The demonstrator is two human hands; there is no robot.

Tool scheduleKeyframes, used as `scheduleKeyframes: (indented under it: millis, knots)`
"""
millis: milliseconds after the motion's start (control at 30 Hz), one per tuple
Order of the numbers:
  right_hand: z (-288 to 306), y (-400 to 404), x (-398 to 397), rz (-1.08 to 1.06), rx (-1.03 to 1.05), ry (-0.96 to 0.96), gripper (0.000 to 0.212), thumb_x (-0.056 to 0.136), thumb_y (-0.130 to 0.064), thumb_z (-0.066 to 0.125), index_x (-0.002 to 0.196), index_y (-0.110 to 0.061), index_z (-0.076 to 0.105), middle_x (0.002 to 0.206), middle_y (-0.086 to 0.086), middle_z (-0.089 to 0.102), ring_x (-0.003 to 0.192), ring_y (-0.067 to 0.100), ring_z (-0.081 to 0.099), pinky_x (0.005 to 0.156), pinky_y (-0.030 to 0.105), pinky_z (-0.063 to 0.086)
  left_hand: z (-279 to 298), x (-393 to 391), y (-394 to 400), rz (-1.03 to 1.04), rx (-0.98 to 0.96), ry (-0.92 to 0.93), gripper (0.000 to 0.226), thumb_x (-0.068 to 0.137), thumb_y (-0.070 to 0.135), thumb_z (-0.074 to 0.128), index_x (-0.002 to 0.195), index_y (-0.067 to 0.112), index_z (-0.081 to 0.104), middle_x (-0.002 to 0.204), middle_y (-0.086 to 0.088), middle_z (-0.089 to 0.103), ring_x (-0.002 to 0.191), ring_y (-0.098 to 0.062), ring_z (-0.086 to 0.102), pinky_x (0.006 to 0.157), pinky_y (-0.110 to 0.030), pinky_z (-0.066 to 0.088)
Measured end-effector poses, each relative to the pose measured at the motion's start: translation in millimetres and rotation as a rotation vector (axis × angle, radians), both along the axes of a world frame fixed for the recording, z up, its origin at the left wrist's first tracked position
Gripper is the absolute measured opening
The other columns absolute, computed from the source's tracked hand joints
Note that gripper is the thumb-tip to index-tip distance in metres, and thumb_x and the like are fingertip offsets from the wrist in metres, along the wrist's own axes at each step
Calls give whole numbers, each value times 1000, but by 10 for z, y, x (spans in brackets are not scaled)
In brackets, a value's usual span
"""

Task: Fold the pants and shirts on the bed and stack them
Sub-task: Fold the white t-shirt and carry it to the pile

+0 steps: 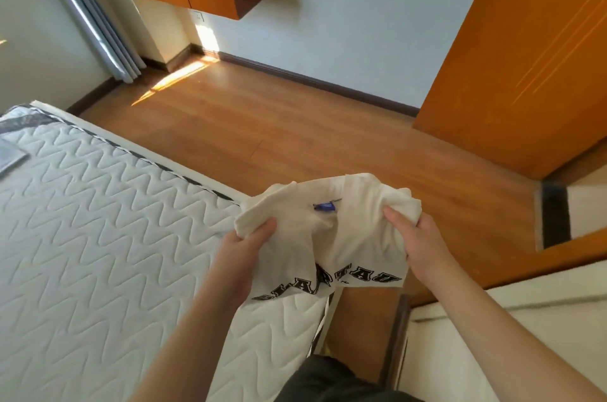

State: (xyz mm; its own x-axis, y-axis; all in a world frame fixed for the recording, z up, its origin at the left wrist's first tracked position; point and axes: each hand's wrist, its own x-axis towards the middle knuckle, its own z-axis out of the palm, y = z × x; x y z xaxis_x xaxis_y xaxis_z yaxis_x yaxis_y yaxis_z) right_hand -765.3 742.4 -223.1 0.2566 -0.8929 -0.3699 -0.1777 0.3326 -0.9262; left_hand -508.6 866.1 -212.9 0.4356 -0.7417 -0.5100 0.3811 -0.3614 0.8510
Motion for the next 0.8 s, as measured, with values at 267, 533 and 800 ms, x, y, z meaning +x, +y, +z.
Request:
scheduleKeyframes:
  millis: [267,533,800]
  knots:
    - [-9,-718,99,8,1,84,51,76,-71,55,109,-34,67,103,-10,73,102,15,66,97,46,50,-82,68,-718,47,47,25,60,64,48,81,111,13,69,104,-6,76,99,-27,71,95,-51,53]
    - [-79,-1729,254,88,18,87,38,85,-57,55,101,-26,70,100,6,73,98,29,67,87,46,52,-184,31,-1582,93,62,-31,46,65,46,79,99,16,73,99,-6,76,98,-27,72,95,-54,53]
    - [-368,-3421,266,129,74,38,34,83,-62,62,95,-33,73,98,7,72,97,29,67,91,55,50,-267,-108,-2937,239,76,1,51,66,42,86,105,14,71,102,-6,76,97,-24,73,87,-44,57]
